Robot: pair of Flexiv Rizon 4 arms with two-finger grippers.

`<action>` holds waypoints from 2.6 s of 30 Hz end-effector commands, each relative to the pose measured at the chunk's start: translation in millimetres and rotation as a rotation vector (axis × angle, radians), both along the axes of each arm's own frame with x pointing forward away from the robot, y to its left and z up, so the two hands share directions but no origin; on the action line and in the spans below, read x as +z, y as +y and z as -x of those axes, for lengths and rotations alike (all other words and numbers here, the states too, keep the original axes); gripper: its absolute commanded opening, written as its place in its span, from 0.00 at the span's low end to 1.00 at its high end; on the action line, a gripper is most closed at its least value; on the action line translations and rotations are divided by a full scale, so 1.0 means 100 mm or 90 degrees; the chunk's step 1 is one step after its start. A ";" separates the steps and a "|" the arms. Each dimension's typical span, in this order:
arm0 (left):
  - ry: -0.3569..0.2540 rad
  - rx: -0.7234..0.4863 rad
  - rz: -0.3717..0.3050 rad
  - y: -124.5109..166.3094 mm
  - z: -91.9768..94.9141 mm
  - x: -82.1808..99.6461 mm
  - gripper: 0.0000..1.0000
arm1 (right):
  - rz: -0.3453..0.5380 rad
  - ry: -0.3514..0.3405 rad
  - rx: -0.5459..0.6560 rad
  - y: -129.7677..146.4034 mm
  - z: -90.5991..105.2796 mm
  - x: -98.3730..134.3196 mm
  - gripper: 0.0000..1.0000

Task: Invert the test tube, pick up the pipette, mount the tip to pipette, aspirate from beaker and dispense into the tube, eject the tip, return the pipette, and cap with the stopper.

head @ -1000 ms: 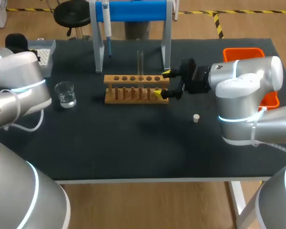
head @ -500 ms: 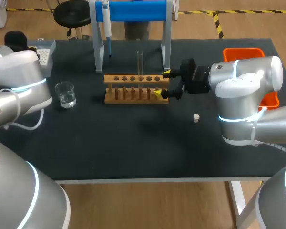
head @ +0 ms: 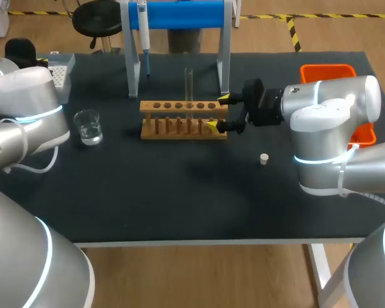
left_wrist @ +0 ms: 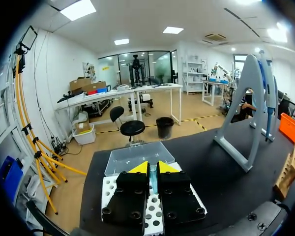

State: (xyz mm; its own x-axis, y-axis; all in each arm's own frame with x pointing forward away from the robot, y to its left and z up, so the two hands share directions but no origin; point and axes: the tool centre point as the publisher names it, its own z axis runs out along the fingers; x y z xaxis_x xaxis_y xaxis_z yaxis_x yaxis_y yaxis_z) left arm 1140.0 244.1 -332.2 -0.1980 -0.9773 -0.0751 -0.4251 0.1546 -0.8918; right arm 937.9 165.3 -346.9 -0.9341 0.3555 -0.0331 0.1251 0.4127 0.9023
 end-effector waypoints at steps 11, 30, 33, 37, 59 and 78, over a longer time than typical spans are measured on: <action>-0.009 0.003 -0.011 -0.01 0.01 0.14 0.00 | -0.001 0.000 -0.001 -0.01 0.01 0.00 1.00; -0.026 0.006 -0.024 -0.04 0.03 0.30 0.00 | -0.001 0.000 -0.001 -0.01 0.01 0.00 1.00; -0.029 0.006 -0.026 -0.04 0.06 0.33 0.00 | -0.001 0.000 -0.001 -0.01 0.01 0.00 1.00; -0.033 0.002 -0.028 -0.06 0.13 0.37 0.00 | -0.001 0.000 -0.001 -0.01 0.01 0.00 1.00; -0.101 -0.294 -0.004 -0.52 0.95 0.97 0.00 | -0.001 0.000 -0.001 -0.01 0.01 0.00 1.00; -0.078 -0.362 -0.069 -0.74 1.18 1.16 0.00 | -0.001 0.000 -0.001 -0.01 0.01 0.00 1.00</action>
State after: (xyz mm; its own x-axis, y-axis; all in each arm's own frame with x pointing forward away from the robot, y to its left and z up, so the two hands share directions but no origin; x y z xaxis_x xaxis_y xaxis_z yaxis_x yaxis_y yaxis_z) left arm 1041.1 179.4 -229.0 -0.6279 -0.7534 -0.1953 -0.1259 0.3459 -0.9298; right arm 937.8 165.4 -346.9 -0.9342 0.3553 -0.0331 0.1250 0.4127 0.9023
